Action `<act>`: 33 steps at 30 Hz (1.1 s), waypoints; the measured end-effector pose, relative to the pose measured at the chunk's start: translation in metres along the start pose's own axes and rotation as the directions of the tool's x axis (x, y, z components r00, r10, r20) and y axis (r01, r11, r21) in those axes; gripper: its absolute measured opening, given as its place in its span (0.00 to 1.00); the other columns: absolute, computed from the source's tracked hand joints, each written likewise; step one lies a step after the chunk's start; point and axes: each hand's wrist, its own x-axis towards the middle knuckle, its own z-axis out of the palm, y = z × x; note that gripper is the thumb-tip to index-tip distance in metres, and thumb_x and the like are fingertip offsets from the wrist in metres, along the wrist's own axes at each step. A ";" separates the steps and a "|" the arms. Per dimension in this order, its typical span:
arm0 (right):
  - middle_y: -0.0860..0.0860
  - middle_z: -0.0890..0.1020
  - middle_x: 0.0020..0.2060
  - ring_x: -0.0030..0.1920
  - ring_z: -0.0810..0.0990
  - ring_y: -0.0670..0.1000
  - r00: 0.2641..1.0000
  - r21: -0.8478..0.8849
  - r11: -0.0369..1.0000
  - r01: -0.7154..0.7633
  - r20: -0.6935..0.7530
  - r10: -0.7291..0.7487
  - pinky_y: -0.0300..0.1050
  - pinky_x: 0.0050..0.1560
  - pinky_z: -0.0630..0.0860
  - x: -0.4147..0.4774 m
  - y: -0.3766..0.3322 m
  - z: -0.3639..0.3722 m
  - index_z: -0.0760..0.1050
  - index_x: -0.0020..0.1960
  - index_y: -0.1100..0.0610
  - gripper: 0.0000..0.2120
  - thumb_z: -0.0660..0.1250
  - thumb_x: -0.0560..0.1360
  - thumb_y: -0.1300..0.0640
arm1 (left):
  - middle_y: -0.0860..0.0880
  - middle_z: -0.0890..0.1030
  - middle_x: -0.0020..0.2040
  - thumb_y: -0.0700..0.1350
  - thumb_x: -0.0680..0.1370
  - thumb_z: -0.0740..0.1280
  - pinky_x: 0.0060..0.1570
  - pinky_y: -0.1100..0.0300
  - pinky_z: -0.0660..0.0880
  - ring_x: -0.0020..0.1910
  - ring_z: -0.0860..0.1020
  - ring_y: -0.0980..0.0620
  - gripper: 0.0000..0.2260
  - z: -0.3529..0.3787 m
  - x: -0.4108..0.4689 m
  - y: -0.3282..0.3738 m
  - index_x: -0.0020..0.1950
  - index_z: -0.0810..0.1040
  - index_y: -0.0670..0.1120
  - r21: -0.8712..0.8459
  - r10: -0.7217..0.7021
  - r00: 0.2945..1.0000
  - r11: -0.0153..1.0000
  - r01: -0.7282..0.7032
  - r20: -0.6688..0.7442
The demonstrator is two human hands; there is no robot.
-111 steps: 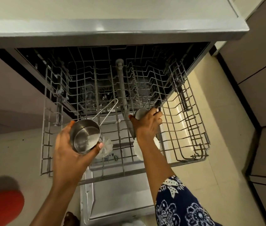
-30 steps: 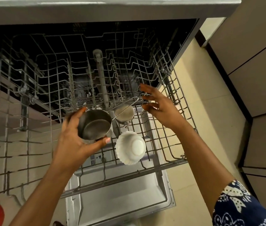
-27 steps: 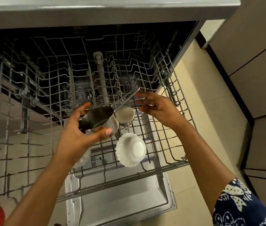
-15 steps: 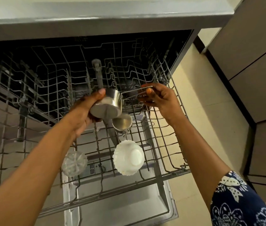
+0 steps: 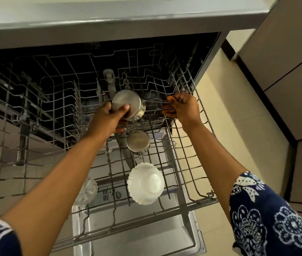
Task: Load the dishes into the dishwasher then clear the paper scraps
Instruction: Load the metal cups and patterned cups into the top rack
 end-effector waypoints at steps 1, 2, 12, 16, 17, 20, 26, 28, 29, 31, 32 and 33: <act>0.57 0.81 0.37 0.28 0.82 0.50 0.999 0.016 0.998 -0.054 0.003 0.054 0.39 0.28 0.78 0.004 0.002 -0.001 0.72 0.47 0.64 0.06 0.57 0.80 0.67 | 0.45 0.80 0.57 0.54 0.77 0.67 0.45 0.52 0.81 0.48 0.82 0.49 0.18 0.000 0.005 -0.004 0.62 0.73 0.45 0.061 0.010 1.000 0.998 -0.011 0.003; 0.55 0.80 0.33 0.26 0.81 0.50 0.993 0.062 0.991 -0.119 0.004 0.118 0.39 0.26 0.77 0.007 0.003 -0.001 0.71 0.46 0.63 0.07 0.56 0.80 0.68 | 0.46 0.79 0.57 0.55 0.76 0.69 0.46 0.51 0.81 0.50 0.81 0.49 0.21 -0.001 0.010 -0.009 0.63 0.73 0.45 0.121 0.020 1.000 0.993 -0.020 0.002; 0.54 0.78 0.42 0.31 0.79 0.50 0.980 -0.225 0.954 -0.196 -0.076 0.184 0.49 0.39 0.82 0.024 0.027 0.012 0.69 0.41 0.54 0.11 0.59 0.79 0.66 | 0.44 0.79 0.54 0.57 0.73 0.71 0.47 0.45 0.81 0.48 0.81 0.44 0.23 0.011 0.026 -0.037 0.59 0.73 0.43 0.240 -0.060 0.996 0.968 0.074 -0.067; 0.58 0.80 0.46 0.35 0.79 0.50 0.979 -0.361 0.910 -0.205 -0.080 0.189 0.41 0.32 0.79 0.033 0.033 0.014 0.72 0.49 0.57 0.01 0.62 0.78 0.61 | 0.45 0.78 0.55 0.62 0.71 0.70 0.51 0.45 0.79 0.52 0.80 0.42 0.27 0.013 0.026 -0.037 0.62 0.72 0.47 0.320 -0.011 0.997 0.947 0.037 -0.082; 0.58 0.80 0.46 0.36 0.79 0.51 0.981 -0.415 0.889 -0.192 -0.087 0.171 0.43 0.34 0.80 0.034 0.035 0.016 0.73 0.50 0.57 0.02 0.63 0.78 0.60 | 0.45 0.79 0.57 0.60 0.72 0.70 0.53 0.47 0.78 0.54 0.79 0.42 0.26 0.014 0.025 -0.037 0.64 0.71 0.47 0.358 0.018 0.997 0.934 0.012 -0.080; 0.57 0.82 0.45 0.43 0.82 0.56 0.990 -0.577 0.806 -0.135 -0.109 0.088 0.54 0.46 0.80 0.035 0.040 0.020 0.76 0.50 0.57 0.04 0.65 0.77 0.59 | 0.45 0.76 0.63 0.54 0.76 0.69 0.54 0.56 0.72 0.61 0.75 0.42 0.25 0.018 0.025 -0.037 0.70 0.67 0.48 0.441 0.102 0.992 0.896 -0.057 -0.080; 0.59 0.80 0.49 0.48 0.80 0.59 0.992 -0.660 0.746 -0.091 -0.128 0.008 0.57 0.50 0.78 0.034 0.045 0.021 0.78 0.53 0.61 0.11 0.58 0.76 0.68 | 0.44 0.65 0.74 0.58 0.75 0.67 0.63 0.53 0.68 0.70 0.68 0.42 0.36 0.018 0.022 -0.035 0.78 0.56 0.50 0.564 0.189 0.982 0.812 -0.151 -0.008; 0.58 0.79 0.51 0.49 0.79 0.58 0.992 -0.672 0.738 -0.060 -0.123 -0.031 0.54 0.51 0.78 0.034 0.046 0.019 0.77 0.54 0.61 0.12 0.58 0.76 0.69 | 0.43 0.64 0.74 0.59 0.74 0.68 0.62 0.53 0.69 0.69 0.69 0.42 0.38 0.017 0.020 -0.036 0.78 0.55 0.50 0.598 0.202 0.979 0.783 -0.174 0.021; 0.58 0.79 0.51 0.49 0.78 0.57 0.992 -0.675 0.736 -0.049 -0.120 -0.044 0.52 0.50 0.77 0.034 0.046 0.019 0.77 0.54 0.61 0.12 0.58 0.76 0.69 | 0.43 0.64 0.75 0.59 0.73 0.69 0.62 0.52 0.70 0.69 0.69 0.42 0.39 0.017 0.019 -0.036 0.78 0.54 0.50 0.613 0.207 0.978 0.769 -0.183 0.032; 0.56 0.78 0.49 0.48 0.76 0.54 0.993 -0.679 0.733 -0.039 -0.107 -0.046 0.48 0.47 0.75 0.034 0.048 0.017 0.77 0.53 0.60 0.12 0.58 0.76 0.69 | 0.44 0.63 0.75 0.59 0.72 0.70 0.63 0.51 0.69 0.69 0.68 0.42 0.40 0.017 0.018 -0.037 0.78 0.54 0.50 0.617 0.223 0.974 0.762 -0.198 0.038; 0.54 0.77 0.48 0.47 0.75 0.53 0.994 -0.677 0.735 -0.041 -0.102 -0.038 0.45 0.46 0.73 0.034 0.049 0.017 0.77 0.53 0.59 0.12 0.58 0.76 0.68 | 0.44 0.64 0.75 0.59 0.72 0.71 0.63 0.52 0.69 0.70 0.68 0.42 0.40 0.017 0.018 -0.037 0.78 0.55 0.50 0.611 0.230 0.973 0.766 -0.201 0.032; 0.53 0.76 0.47 0.46 0.74 0.51 0.995 -0.672 0.739 -0.048 -0.101 -0.027 0.44 0.45 0.71 0.034 0.050 0.017 0.77 0.52 0.58 0.12 0.58 0.76 0.68 | 0.44 0.64 0.75 0.59 0.71 0.71 0.63 0.52 0.69 0.69 0.68 0.42 0.40 0.017 0.018 -0.037 0.78 0.55 0.51 0.606 0.231 0.973 0.770 -0.199 0.025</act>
